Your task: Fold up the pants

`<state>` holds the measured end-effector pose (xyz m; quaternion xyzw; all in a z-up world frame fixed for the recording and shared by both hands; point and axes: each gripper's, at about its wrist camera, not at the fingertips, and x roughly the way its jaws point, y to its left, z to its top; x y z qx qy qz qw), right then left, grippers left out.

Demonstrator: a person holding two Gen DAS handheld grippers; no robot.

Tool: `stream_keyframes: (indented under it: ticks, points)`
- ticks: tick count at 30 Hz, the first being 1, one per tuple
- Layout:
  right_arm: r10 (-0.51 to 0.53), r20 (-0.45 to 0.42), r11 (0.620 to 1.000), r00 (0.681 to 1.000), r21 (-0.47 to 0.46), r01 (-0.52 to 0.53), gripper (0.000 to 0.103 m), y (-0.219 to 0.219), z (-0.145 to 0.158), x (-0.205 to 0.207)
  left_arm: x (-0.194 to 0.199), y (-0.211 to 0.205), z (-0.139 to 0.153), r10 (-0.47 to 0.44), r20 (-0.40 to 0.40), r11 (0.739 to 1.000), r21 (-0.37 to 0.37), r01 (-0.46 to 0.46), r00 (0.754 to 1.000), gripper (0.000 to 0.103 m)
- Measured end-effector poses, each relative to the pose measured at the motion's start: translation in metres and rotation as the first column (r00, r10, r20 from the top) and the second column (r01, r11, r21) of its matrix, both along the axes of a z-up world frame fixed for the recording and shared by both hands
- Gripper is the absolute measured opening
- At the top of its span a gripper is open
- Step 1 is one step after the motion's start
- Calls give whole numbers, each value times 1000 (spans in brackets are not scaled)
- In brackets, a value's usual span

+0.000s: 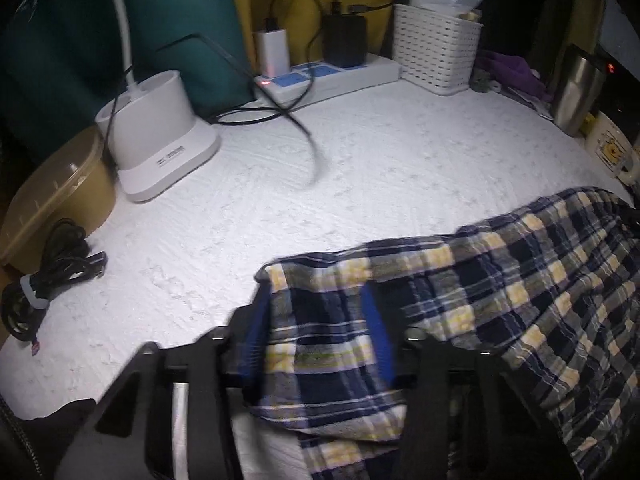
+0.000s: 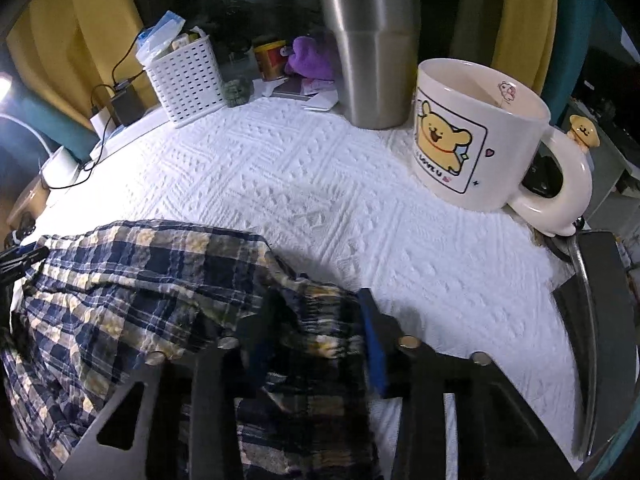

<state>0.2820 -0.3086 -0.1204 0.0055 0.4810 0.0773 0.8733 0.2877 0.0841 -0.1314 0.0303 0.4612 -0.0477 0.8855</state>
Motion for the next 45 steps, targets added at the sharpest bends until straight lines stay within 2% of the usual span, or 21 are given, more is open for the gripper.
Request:
stream_keyframes:
  ticks: [1,3,5,9,17,20,27,35,37,40,45]
  points:
    - [5,4,1000,1000,-8,-5,29,1,0,-2,-1,-4,0,-11,1,1000,10,11,1000,29]
    - [13,13,999,1000,-29,-13,27,5,1,-5,-3,-12,2,-31,5,999,31,31,1000,14]
    - [17,28,999,999,-52,-15,27,8,2,-7,-5,-15,3,-33,1,998,44,33,999,8]
    - [20,78,996,997,-93,-13,27,14,13,-14,-7,-13,9,-16,17,999,30,15,1000,5]
    - [41,177,983,983,-185,-8,27,26,40,-24,-13,-6,45,18,147,1000,-5,-18,989,4]
    - [47,216,980,975,-200,-3,27,32,53,-23,-9,-4,53,24,168,1000,-12,-23,985,4]
    - [28,293,980,956,-197,32,27,31,72,-17,-5,-2,76,50,238,998,-39,-42,970,4]
    - [6,376,980,926,-188,70,27,29,97,9,13,6,107,81,326,997,-41,-71,942,4]
    - [-4,372,980,928,-181,77,27,27,95,22,20,7,110,78,334,997,-31,-72,939,4]
    - [-7,336,979,942,-190,75,27,28,78,39,31,7,103,76,308,997,-25,-71,948,4]
    - [-5,239,975,971,-212,57,27,32,36,61,46,5,64,88,224,996,-3,-90,970,4]
